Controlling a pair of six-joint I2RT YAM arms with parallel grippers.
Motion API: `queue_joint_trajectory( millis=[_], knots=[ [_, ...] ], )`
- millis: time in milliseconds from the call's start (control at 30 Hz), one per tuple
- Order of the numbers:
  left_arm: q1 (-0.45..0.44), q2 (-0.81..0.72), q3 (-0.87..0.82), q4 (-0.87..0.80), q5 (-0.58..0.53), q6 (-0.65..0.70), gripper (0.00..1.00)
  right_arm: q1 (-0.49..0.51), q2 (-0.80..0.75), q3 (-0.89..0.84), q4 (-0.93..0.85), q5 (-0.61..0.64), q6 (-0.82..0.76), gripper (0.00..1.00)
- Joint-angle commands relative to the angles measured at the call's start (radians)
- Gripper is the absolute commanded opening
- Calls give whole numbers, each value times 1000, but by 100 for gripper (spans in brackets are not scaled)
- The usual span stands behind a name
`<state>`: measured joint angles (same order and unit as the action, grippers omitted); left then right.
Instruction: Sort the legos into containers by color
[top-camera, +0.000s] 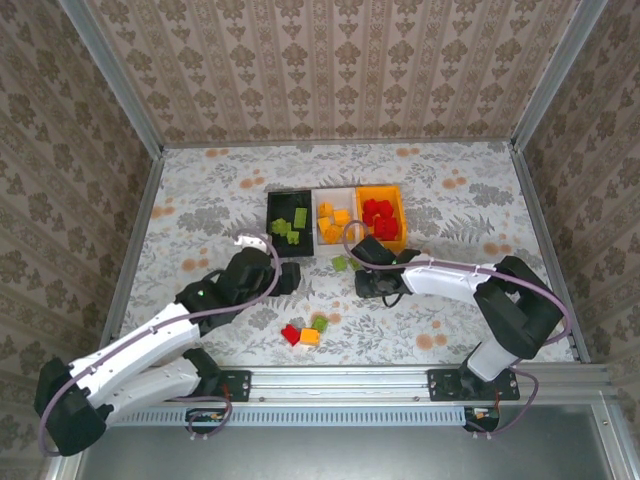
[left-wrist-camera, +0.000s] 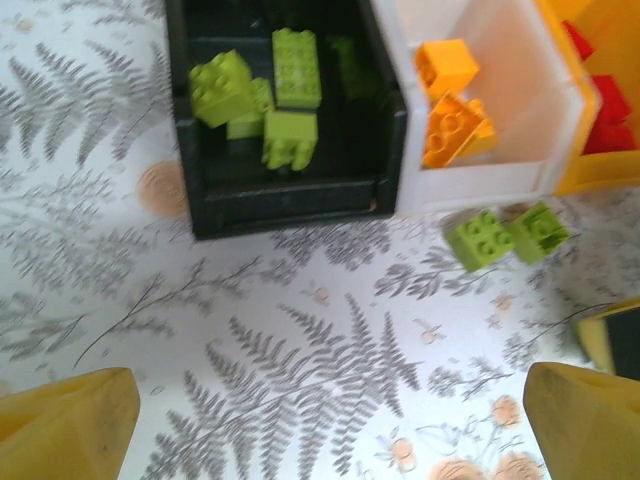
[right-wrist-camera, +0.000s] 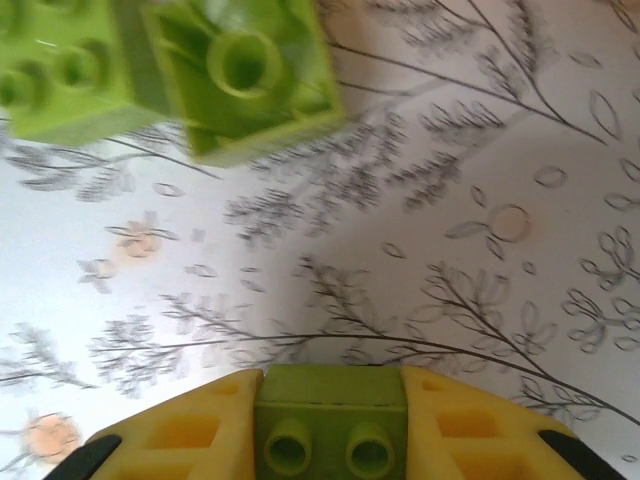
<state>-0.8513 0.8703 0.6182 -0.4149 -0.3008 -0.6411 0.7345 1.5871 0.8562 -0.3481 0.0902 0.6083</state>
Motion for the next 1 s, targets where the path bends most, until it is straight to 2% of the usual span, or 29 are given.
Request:
queue_joint_trajectory(
  millis=[0, 233, 500, 733, 800, 900, 967],
  knots=[
    [1, -59, -45, -87, -40, -55, 100, 9, -47, 109, 9, -73, -43, 27],
    [-1, -113, -107, -117, 32, -89, 100, 40, 117, 427, 10, -134, -120, 28],
    [-14, -101, -114, -141, 94, -76, 100, 40, 440, 849, -63, -91, -156, 30],
    [-19, -97, -115, -156, 142, -59, 100, 32, 648, 1120, -159, -34, -149, 34],
    [-22, -91, -112, -154, 147, -51, 100, 28, 683, 1176, -179, -35, -145, 38],
    [-22, -75, -106, -143, 155, -35, 100, 24, 694, 1214, -183, -40, -144, 57],
    [-23, -64, -99, -138, 160, -23, 100, 22, 677, 1216, -179, -40, -147, 63]
  ],
)
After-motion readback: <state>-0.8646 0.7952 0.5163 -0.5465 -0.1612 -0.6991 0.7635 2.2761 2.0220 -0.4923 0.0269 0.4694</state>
